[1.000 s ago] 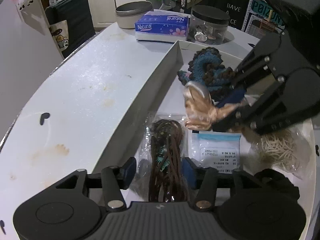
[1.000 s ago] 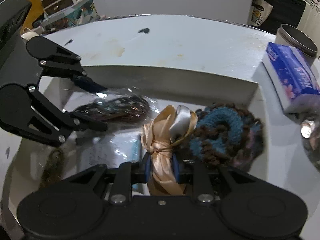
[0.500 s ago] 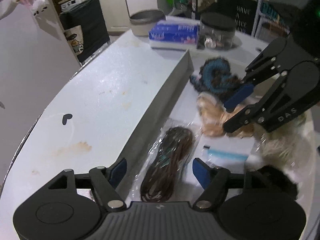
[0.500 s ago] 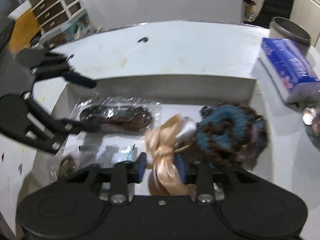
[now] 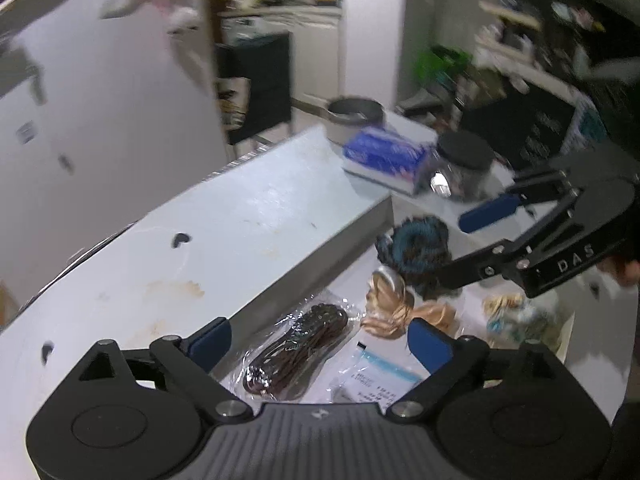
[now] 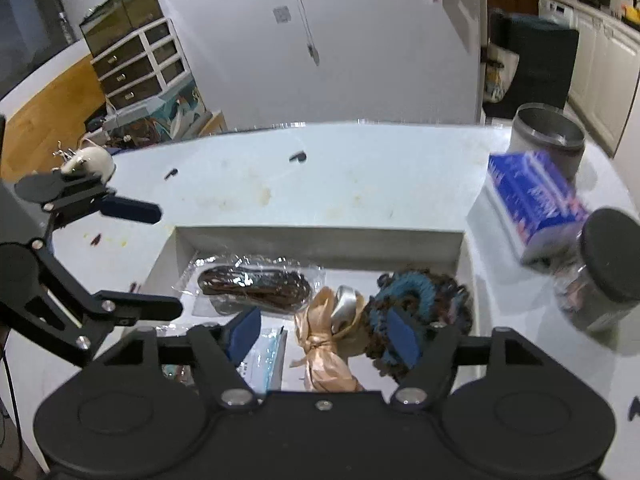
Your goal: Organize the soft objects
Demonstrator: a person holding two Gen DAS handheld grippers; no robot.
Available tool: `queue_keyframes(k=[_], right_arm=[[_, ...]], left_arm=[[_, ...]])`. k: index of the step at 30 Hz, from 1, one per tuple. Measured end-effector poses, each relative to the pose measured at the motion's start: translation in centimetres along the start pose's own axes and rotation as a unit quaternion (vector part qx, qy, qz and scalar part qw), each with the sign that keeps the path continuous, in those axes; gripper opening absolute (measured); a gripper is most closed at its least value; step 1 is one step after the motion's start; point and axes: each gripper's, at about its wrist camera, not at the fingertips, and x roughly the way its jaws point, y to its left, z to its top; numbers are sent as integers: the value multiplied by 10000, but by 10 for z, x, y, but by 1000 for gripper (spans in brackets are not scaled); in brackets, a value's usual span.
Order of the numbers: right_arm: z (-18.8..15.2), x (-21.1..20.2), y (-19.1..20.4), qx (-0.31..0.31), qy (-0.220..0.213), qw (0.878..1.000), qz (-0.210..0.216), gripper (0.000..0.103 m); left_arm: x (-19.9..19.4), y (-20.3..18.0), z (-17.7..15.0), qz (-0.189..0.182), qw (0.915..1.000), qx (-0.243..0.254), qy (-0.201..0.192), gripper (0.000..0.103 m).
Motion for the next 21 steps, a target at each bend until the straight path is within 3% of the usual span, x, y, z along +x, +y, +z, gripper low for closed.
queue_keyframes(k=[7, 14, 21], right_arm=[[-1, -46, 9, -93, -509, 9986, -125, 81], [-18, -85, 24, -31, -907, 9953, -346, 87], [-47, -124, 50, -19, -1166, 9913, -613, 96]], left_arm=[[-53, -16, -10, 583, 9935, -845, -499, 103], [-101, -34, -34, 1085, 9761, -1620, -965, 103], [-142, -53, -67, 1323, 9633, -2037, -1144, 103]])
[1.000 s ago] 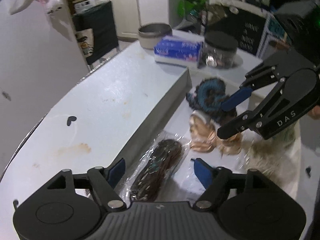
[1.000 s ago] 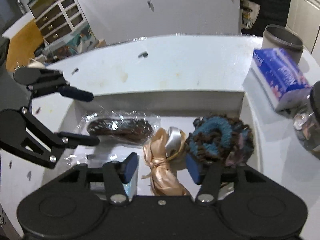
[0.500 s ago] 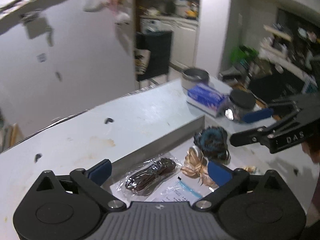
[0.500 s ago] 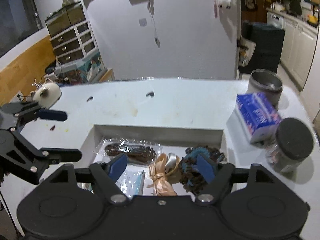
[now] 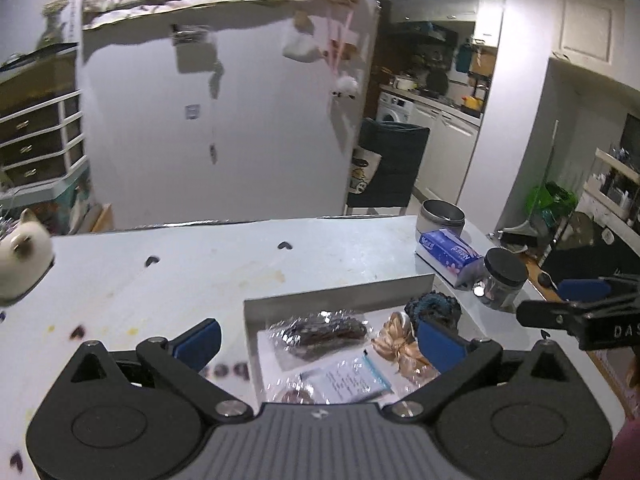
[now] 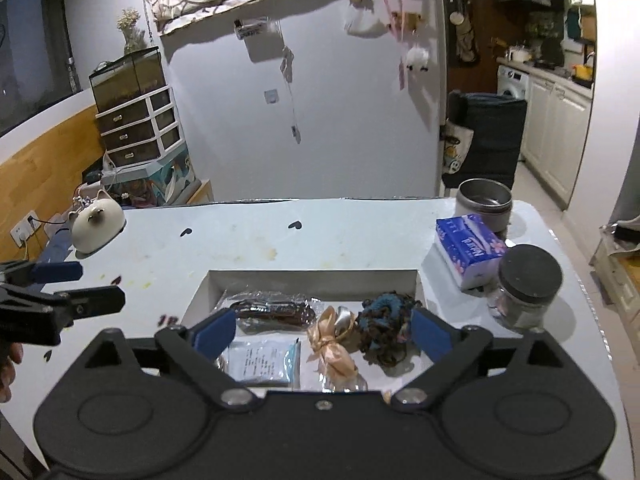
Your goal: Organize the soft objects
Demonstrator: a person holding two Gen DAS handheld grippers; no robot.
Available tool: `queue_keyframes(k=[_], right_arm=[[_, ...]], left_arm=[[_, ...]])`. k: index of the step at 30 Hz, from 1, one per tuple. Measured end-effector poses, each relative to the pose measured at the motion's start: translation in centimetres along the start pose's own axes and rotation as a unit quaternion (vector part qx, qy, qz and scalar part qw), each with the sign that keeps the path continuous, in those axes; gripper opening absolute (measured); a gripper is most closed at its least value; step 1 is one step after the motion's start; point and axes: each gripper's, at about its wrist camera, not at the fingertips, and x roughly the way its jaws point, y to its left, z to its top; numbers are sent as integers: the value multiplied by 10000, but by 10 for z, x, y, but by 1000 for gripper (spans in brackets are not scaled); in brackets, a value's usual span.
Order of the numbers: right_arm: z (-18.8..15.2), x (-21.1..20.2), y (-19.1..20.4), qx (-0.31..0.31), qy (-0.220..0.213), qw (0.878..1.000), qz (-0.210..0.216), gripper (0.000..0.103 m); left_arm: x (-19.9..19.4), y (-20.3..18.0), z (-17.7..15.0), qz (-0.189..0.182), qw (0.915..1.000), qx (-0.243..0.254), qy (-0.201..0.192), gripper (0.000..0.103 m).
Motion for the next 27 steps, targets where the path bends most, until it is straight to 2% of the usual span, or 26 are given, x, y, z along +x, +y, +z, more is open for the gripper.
queue_keyframes(k=[5, 17, 27], right_arm=[[-20, -27, 16, -18, -134, 9997, -196, 103], [-49, -68, 36, 88, -363, 9979, -530, 103], [-62, -83, 46, 85, -433, 9975, -558, 103]], left_arm=[[-29, 2, -20, 46, 9999, -99, -1, 103], [-71, 9, -49, 128, 9995, -278, -109, 103], [-85, 5, -56, 153, 9995, -213, -200, 103]])
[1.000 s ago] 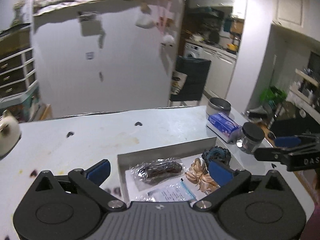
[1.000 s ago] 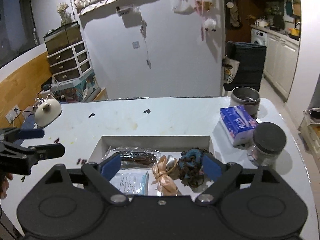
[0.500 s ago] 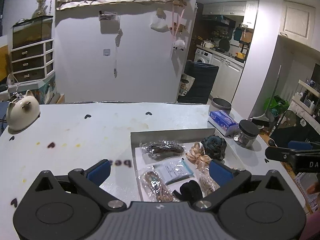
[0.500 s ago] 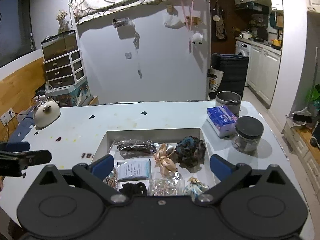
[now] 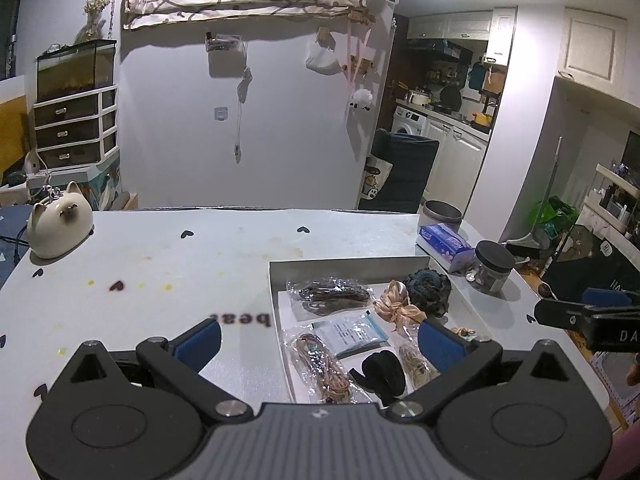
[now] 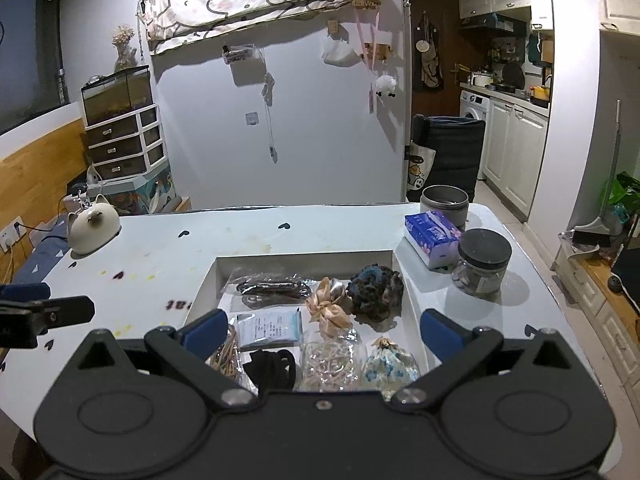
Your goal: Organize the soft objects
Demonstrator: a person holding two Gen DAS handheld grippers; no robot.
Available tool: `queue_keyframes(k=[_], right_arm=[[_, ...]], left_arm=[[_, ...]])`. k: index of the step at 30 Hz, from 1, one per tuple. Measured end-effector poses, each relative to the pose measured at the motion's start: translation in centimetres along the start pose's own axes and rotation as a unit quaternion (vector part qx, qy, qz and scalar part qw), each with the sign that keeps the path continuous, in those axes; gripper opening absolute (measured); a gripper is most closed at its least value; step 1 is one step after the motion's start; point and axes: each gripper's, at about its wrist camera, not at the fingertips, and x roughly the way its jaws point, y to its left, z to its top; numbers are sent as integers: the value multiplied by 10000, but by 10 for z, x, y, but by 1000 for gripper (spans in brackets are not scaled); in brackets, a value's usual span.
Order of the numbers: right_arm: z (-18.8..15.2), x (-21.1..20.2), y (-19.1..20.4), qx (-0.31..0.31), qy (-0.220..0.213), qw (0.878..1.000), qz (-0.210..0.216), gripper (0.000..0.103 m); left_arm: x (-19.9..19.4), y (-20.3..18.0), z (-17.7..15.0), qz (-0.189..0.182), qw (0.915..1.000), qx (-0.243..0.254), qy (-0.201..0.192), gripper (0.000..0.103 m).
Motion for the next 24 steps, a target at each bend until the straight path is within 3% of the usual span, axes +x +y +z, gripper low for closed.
queue_keyframes(k=[24], right_arm=[[-10, -11, 10, -18, -35, 10000, 5, 103]], left_arm=[[-13, 3, -6, 108, 9999, 10, -50, 103]])
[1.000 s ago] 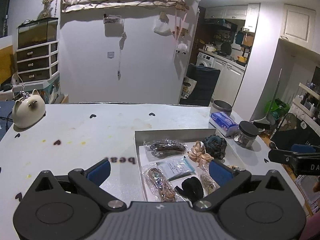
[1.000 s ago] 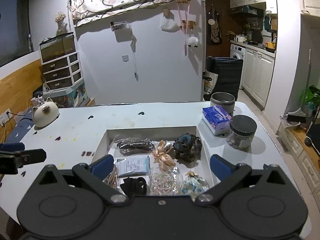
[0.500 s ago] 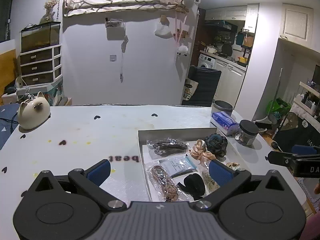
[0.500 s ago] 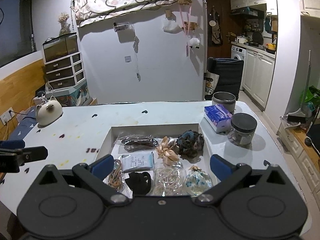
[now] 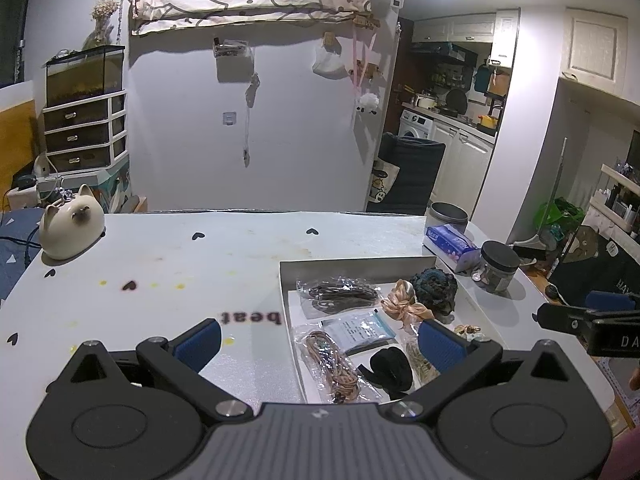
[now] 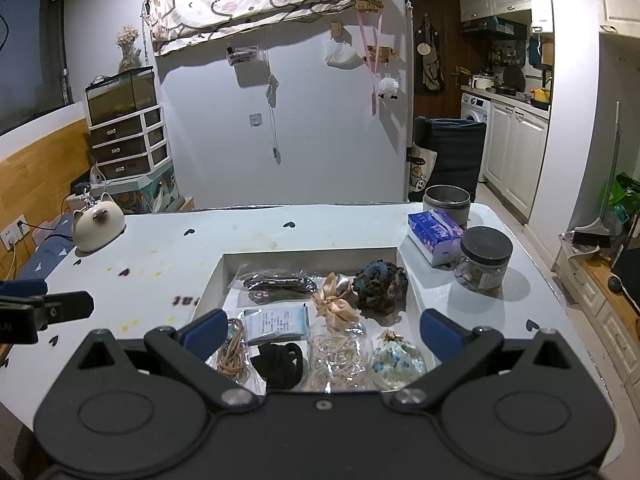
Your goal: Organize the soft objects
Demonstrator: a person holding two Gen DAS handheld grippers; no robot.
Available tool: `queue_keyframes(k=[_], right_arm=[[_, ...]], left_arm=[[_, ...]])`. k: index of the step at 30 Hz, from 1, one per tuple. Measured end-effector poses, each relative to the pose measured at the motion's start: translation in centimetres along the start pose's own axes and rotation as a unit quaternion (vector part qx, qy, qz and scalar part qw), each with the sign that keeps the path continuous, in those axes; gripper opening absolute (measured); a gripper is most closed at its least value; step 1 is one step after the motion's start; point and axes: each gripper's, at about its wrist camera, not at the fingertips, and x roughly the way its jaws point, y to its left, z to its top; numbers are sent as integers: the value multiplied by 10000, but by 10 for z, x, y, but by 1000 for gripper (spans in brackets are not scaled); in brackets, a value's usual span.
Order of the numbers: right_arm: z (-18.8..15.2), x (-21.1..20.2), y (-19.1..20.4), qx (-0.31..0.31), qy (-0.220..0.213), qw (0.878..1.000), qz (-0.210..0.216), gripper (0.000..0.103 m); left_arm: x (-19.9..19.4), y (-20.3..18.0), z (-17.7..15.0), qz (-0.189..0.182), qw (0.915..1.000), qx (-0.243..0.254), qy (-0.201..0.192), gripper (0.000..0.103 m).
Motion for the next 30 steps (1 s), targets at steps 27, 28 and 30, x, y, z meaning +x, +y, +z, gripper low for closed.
queue_keyframes(k=[27, 28, 30], right_arm=[[6, 1, -2, -8, -10, 10000, 55, 103], [5, 1, -2, -9, -8, 10000, 54, 103], [6, 3, -4, -5, -6, 10000, 51, 103]], left_arm=[[-2, 0, 1, 69, 10000, -30, 11, 103], [-2, 0, 1, 67, 10000, -27, 14, 103], [-1, -1, 1, 69, 10000, -25, 14, 103]])
